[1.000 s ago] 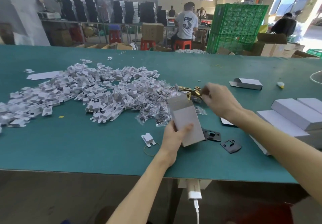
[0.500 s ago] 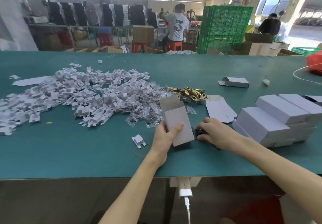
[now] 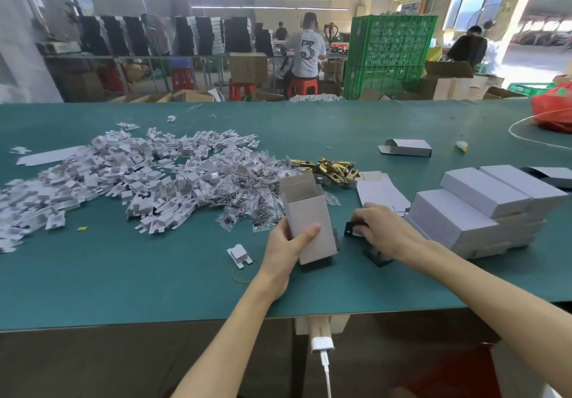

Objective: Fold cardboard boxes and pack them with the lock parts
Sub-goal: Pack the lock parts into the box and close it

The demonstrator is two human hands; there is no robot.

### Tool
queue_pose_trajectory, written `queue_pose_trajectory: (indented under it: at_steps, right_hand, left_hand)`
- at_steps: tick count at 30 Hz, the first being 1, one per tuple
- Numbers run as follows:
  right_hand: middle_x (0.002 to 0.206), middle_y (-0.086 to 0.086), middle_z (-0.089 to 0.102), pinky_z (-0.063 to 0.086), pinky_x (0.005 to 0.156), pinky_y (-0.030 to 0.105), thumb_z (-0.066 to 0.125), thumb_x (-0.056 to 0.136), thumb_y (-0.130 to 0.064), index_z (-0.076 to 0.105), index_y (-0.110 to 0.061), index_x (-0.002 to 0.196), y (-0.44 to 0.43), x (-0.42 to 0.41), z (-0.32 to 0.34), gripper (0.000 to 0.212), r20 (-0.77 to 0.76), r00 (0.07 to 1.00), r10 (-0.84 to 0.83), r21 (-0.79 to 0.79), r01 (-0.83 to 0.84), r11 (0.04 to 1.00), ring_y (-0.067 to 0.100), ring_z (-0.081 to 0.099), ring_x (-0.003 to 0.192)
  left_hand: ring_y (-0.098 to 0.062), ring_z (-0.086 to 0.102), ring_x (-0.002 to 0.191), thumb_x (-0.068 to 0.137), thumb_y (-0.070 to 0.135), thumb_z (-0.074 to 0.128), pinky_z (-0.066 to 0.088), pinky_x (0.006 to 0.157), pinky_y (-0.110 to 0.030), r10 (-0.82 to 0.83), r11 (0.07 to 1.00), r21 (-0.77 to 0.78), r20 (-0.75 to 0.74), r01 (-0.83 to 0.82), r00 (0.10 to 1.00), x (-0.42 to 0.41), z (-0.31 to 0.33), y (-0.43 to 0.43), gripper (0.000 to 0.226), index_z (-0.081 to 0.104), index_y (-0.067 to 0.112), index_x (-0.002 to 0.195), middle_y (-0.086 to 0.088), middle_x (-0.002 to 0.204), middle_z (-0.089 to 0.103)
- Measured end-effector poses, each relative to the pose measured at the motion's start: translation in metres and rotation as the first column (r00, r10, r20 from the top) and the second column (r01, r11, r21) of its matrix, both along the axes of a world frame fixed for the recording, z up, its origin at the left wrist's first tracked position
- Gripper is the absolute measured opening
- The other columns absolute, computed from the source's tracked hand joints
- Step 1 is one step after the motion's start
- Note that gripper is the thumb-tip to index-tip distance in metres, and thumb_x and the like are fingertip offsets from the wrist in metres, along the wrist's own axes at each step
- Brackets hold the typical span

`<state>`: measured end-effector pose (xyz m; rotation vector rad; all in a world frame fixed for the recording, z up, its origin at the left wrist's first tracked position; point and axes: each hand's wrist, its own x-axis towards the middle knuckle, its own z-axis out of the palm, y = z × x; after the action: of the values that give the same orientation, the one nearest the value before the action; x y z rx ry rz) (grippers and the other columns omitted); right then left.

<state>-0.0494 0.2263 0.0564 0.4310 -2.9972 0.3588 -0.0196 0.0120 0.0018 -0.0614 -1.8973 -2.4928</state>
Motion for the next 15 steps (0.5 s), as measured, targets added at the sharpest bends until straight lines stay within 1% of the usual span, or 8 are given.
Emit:
queue_pose_trajectory:
  at_steps: [3, 5, 8, 10, 11, 12, 14, 15]
  right_hand:
    - [0.102, 0.006, 0.068, 0.052, 0.084, 0.040, 0.065, 0.096, -0.016, 0.073, -0.012, 0.104, 0.001, 0.001, 0.001, 0.012, -0.004, 0.997, -0.076, -0.114, 0.075, 0.991, 0.029, 0.062, 0.095]
    - [0.099, 0.007, 0.073, 0.053, 0.077, 0.034, 0.069, 0.094, -0.012, 0.073, -0.012, 0.102, 0.001, 0.003, 0.004, 0.010, 0.015, 0.996, -0.092, -0.207, 0.093, 0.974, 0.024, 0.065, 0.086]
    - [0.088, -0.001, 0.072, 0.045, 0.064, 0.011, 0.073, 0.091, -0.009, 0.073, -0.011, 0.100, -0.007, 0.007, 0.023, 0.009, -0.101, 0.990, -0.099, -0.401, 0.050, 0.915, 0.007, 0.063, 0.074]
    - [0.082, -0.010, 0.068, 0.043, 0.067, 0.006, 0.073, 0.089, -0.006, 0.073, -0.011, 0.100, -0.021, 0.012, 0.044, 0.011, -0.197, 0.979, -0.057, -0.466, -0.042, 0.884, -0.002, 0.061, 0.076]
    - [0.084, -0.010, 0.070, 0.045, 0.070, 0.007, 0.073, 0.089, -0.006, 0.073, -0.012, 0.100, -0.029, 0.015, 0.055, 0.013, -0.236, 0.972, -0.023, -0.481, -0.096, 0.871, 0.001, 0.064, 0.078]
    - [0.088, -0.007, 0.073, 0.049, 0.075, 0.013, 0.072, 0.090, -0.006, 0.072, -0.013, 0.102, -0.037, 0.017, 0.064, 0.014, -0.274, 0.962, 0.005, -0.485, -0.142, 0.863, 0.008, 0.067, 0.081]
    - [0.096, 0.000, 0.074, 0.055, 0.080, 0.034, 0.069, 0.092, -0.007, 0.070, -0.012, 0.104, -0.052, 0.022, 0.080, 0.013, -0.369, 0.929, 0.024, -0.422, -0.190, 0.887, 0.021, 0.068, 0.087]
    - [0.097, 0.002, 0.073, 0.054, 0.078, 0.039, 0.068, 0.092, -0.008, 0.069, -0.011, 0.103, -0.058, 0.023, 0.086, 0.012, -0.414, 0.910, 0.034, -0.372, -0.203, 0.906, 0.024, 0.066, 0.087]
  left_hand:
    - [-0.020, 0.072, 0.111, 0.088, 0.022, 0.082, 0.061, 0.093, -0.039, -0.002, 1.000, -0.008, 0.000, 0.002, 1.000, 0.000, 0.000, -0.001, 0.045, 0.063, 0.017, 0.128, -0.003, 0.120, 0.075]
    - [-0.021, 0.072, 0.111, 0.088, 0.022, 0.082, 0.061, 0.094, -0.040, -0.006, 1.000, -0.015, -0.001, 0.006, 1.000, 0.000, 0.000, 0.000, 0.046, 0.062, 0.017, 0.129, -0.003, 0.121, 0.075]
    - [-0.022, 0.072, 0.112, 0.088, 0.022, 0.082, 0.061, 0.095, -0.042, -0.015, 1.000, -0.017, -0.007, 0.015, 1.000, 0.000, -0.001, -0.001, 0.047, 0.062, 0.016, 0.130, -0.004, 0.122, 0.075]
    - [-0.024, 0.072, 0.112, 0.086, 0.023, 0.083, 0.061, 0.095, -0.043, -0.023, 1.000, -0.014, -0.006, 0.023, 1.000, 0.001, 0.000, -0.001, 0.050, 0.062, 0.016, 0.131, -0.005, 0.121, 0.075]
    - [-0.024, 0.072, 0.112, 0.085, 0.024, 0.084, 0.060, 0.095, -0.043, -0.027, 1.000, -0.004, -0.006, 0.027, 1.000, 0.001, 0.000, 0.000, 0.051, 0.062, 0.015, 0.131, -0.005, 0.121, 0.075]
    - [-0.024, 0.072, 0.112, 0.083, 0.025, 0.084, 0.060, 0.095, -0.043, -0.030, 1.000, 0.008, -0.008, 0.030, 1.000, 0.001, 0.000, 0.000, 0.053, 0.062, 0.015, 0.130, -0.005, 0.120, 0.076]
    - [-0.024, 0.073, 0.111, 0.078, 0.028, 0.085, 0.061, 0.094, -0.041, -0.036, 0.999, 0.022, -0.011, 0.036, 0.999, 0.002, 0.002, 0.000, 0.055, 0.064, 0.015, 0.127, -0.004, 0.118, 0.077]
    - [-0.024, 0.073, 0.110, 0.076, 0.028, 0.086, 0.061, 0.093, -0.041, -0.039, 0.999, 0.024, -0.013, 0.039, 0.999, 0.002, 0.003, 0.001, 0.056, 0.065, 0.015, 0.127, -0.004, 0.118, 0.077]
